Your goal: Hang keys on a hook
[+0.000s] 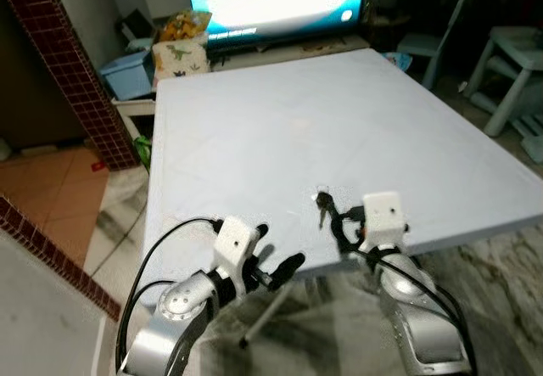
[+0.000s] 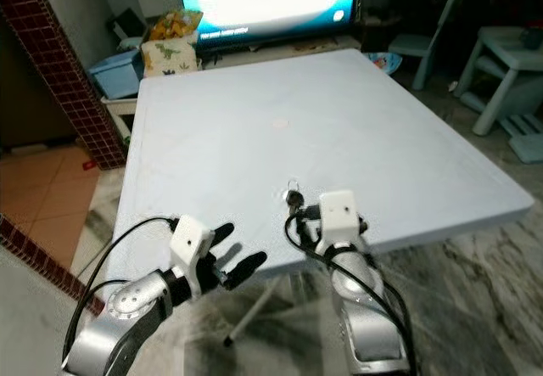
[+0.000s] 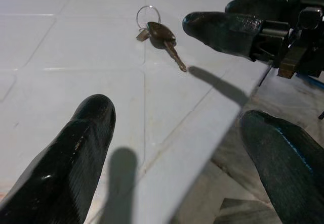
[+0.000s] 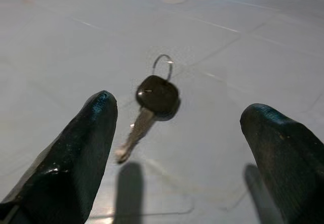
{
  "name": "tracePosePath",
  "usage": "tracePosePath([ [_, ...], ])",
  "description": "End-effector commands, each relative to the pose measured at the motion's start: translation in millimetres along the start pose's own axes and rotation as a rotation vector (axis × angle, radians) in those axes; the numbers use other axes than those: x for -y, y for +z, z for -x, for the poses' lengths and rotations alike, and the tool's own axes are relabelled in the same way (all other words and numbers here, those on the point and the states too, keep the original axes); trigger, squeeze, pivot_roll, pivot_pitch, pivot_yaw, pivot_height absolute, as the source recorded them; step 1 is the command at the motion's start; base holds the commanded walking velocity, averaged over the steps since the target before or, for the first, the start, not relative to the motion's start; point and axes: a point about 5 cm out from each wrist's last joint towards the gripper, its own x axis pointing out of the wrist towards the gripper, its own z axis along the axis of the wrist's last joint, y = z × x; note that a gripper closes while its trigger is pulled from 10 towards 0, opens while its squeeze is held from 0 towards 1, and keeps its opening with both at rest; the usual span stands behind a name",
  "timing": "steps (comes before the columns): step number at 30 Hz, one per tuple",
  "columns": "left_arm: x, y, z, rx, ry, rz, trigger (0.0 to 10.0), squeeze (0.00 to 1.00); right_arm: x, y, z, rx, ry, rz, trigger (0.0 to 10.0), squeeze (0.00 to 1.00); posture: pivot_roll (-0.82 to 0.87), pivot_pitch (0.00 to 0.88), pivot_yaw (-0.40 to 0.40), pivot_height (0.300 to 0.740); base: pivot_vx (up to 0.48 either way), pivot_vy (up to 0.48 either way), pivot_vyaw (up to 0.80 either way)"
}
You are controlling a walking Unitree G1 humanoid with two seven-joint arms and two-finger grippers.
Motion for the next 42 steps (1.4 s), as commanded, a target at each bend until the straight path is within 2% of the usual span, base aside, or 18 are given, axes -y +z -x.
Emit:
tracePosePath([
  [1, -3.7, 5, 1.9, 0.01, 0.016, -0.014, 10.0, 0.0, -0.8, 6, -1.2, 0.024, 0.012, -0.011, 10.0, 0.0, -0.05, 0.0, 0.105, 0.74, 0.0, 0.0, 0.0],
  [6, -7.4, 5, 12.7, 0.027, 0.026, 0.044, 10.0, 0.0, -5.2, 10, -6.6, 0.03, 0.026, -0.024, 10.0, 0.0, -0.04, 0.0, 0.115, 0.74, 0.0, 0.0, 0.0],
  [7, -7.0, 4, 18.3, 0.019, 0.009, 0.086, 10.0, 0.0, -4.5, 10, -9.0, 0.03, 0.018, -0.029, 10.0, 0.0, -0.04, 0.0, 0.115, 0.74, 0.0, 0.0, 0.0],
  [10, -2.2, 2, 26.9, -0.014, -0.064, 0.141, 10.0, 0.0, -2.0, 11, -13.8, 0.03, -0.003, -0.045, 10.0, 0.0, -0.02, 0.008, 0.119, 0.74, 0.0, 0.0, 0.0],
  [12, -0.8, 4, 29.9, -0.021, -0.086, 0.135, 10.0, 0.0, -1.0, 12, -16.3, 0.031, -0.008, -0.052, 10.0, 0.0, -0.02, 0.014, 0.123, 0.74, 0.0, 0.0, 0.0],
  [17, -7.1, 6, 33.3, -0.047, -0.094, 0.113, 10.0, 0.0, 4.7, 20, -35.9, 0.042, -0.028, -0.098, 10.0, 0.0, 0.0, 0.015, 0.137, 0.74, 0.0, 0.0, 0.0],
  [23, -8.8, 11, 32.3, -0.058, -0.118, 0.107, 10.0, 0.0, -0.5, 25, -49.9, 0.038, -0.011, -0.134, 10.0, 0.0, 0.0, 0.006, 0.137, 0.74, 0.0, 0.0, 0.0],
  [25, -9.3, 12, 31.2, -0.061, -0.116, 0.093, 10.0, 0.0, -7.3, 25, -55.0, 0.028, 0.014, -0.152, 10.0, 0.0, 0.0, 0.004, 0.135, 0.74, 0.0, 0.0, 0.0],
  [29, -11.5, 11, 30.1, -0.065, -0.084, 0.049, 10.0, 0.0, -16.9, 24, -57.4, 0.018, 0.044, -0.15, 10.0, 0.0, 0.0, 0.003, 0.132, 0.74, 0.0, 0.0, 0.0],
  [34, -15.0, 9, 29.1, -0.064, -0.04, 0.038, 10.0, 0.0, -29.4, 18, -55.9, -0.015, 0.091, -0.151, 10.0, 0.0, 0.0, 0.006, 0.128, 0.74, 0.0, 0.0, 0.0],
  [39, -13.4, 9, 27.4, -0.059, -0.041, 0.04, 10.0, 0.0, -32.5, 11, -57.3, -0.064, 0.072, -0.125, 10.0, 0.0, 0.0, 0.006, 0.123, 0.74, 0.0, 0.0, 0.0],
  [42, -12.3, 7, 26.7, -0.061, -0.043, 0.037, 10.0, 0.0, -33.2, 4, -57.4, -0.118, 0.054, -0.177, 10.0, 0.0, 0.0, 0.007, 0.117, 0.74, 0.0, 0.0, 0.0],
])
